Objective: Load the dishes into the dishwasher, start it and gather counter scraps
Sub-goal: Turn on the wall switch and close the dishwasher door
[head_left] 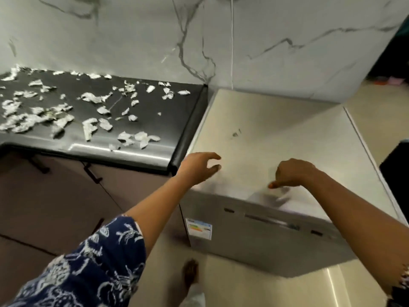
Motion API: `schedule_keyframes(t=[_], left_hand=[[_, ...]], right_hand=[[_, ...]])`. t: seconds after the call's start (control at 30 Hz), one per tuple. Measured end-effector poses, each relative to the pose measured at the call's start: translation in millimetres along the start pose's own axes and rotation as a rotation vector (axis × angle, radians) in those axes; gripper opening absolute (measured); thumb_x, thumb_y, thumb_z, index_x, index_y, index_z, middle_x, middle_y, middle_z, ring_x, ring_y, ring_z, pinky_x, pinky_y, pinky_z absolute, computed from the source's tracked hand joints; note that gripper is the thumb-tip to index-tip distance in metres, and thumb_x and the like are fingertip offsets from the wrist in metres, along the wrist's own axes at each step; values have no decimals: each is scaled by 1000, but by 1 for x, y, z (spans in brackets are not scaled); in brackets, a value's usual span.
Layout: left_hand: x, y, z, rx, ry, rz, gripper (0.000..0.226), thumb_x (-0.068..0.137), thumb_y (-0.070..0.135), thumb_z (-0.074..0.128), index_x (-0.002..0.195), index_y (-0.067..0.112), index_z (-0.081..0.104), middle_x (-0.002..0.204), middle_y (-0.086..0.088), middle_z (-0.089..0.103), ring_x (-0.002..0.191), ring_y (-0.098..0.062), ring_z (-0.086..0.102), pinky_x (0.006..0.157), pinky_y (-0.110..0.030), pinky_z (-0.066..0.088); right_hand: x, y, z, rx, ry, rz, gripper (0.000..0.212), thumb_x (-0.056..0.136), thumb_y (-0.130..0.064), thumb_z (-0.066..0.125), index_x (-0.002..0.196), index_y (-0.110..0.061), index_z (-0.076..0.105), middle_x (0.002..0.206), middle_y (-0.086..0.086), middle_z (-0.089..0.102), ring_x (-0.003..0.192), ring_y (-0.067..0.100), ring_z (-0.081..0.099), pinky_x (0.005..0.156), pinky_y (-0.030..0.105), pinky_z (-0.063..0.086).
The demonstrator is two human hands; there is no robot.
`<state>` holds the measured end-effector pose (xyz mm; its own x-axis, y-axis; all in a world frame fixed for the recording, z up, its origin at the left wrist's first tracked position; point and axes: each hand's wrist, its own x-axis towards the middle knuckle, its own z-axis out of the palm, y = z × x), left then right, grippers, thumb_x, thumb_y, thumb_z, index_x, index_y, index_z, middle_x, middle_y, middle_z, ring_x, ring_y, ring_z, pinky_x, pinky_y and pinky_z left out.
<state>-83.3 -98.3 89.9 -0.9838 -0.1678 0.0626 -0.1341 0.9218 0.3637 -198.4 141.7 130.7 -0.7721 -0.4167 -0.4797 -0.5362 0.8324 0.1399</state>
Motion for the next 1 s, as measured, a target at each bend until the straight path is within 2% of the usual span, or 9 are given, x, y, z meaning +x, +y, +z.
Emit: schedule_keyframes(t=[0.07,0.13,0.23,0.33,0.47,0.6,0.67,0.8,1.0], left_hand=[[31,-34,-30,-43,108,-56,34,89,43,56,119,30,63,121,5,66,111,-22,59,90,-31,43],[67,-62,-63,-75,229,-96,38,83,41,52,114,22,66,114,-3,69,107,-28,61,87,-34,44],[130,-102,-114,-95,378,-93,36,84,33,58,116,20,65,117,-4,67,107,-28,62,91,-36,45],[198,-132,-158,-93,493,-30,42,85,31,61,126,22,59,134,-3,56,119,-26,54,99,-36,41],[286,-149,-218,2,610,30,55,88,31,61,140,23,45,148,-2,40,132,-24,41,104,-37,37],[369,-162,-268,107,593,43,69,90,36,57,150,26,24,158,-1,18,144,-23,20,113,-40,27],[406,-172,-288,146,564,0,74,91,39,55,152,28,14,160,0,8,147,-23,11,117,-42,21],[455,-187,-302,202,566,-59,78,93,49,47,152,32,-1,160,1,-8,148,-23,-1,117,-49,17],[485,-203,-289,217,538,-73,76,93,60,34,146,40,-17,155,8,-27,146,-19,-14,117,-52,6]], right_hand=[[31,-19,-30,101,54,-60,50,82,-63,53,88,-15,67,97,5,67,90,23,59,84,35,50],[61,-38,-68,197,163,-77,48,83,-60,55,107,-20,67,111,2,66,102,22,59,81,30,47],[109,-64,-132,289,331,-71,44,85,-55,56,116,-24,64,118,1,65,106,21,59,80,28,45],[152,-81,-200,413,493,-78,43,87,-51,56,120,-24,61,121,0,63,110,19,58,88,29,47],[199,-95,-295,473,746,-107,42,89,-46,56,124,-22,57,125,3,61,112,21,57,87,29,46],[245,-99,-371,392,944,-116,48,91,-42,53,133,-20,47,139,2,47,129,21,40,96,33,42],[266,-100,-397,290,996,-71,53,91,-40,50,138,-19,39,149,2,34,139,20,26,105,36,34],[295,-104,-421,158,1140,-18,61,92,-35,47,146,-17,26,156,4,18,145,21,11,115,45,13],[325,-105,-424,90,1142,32,71,94,-33,42,150,-11,5,159,9,1,146,23,-7,114,49,-7]])
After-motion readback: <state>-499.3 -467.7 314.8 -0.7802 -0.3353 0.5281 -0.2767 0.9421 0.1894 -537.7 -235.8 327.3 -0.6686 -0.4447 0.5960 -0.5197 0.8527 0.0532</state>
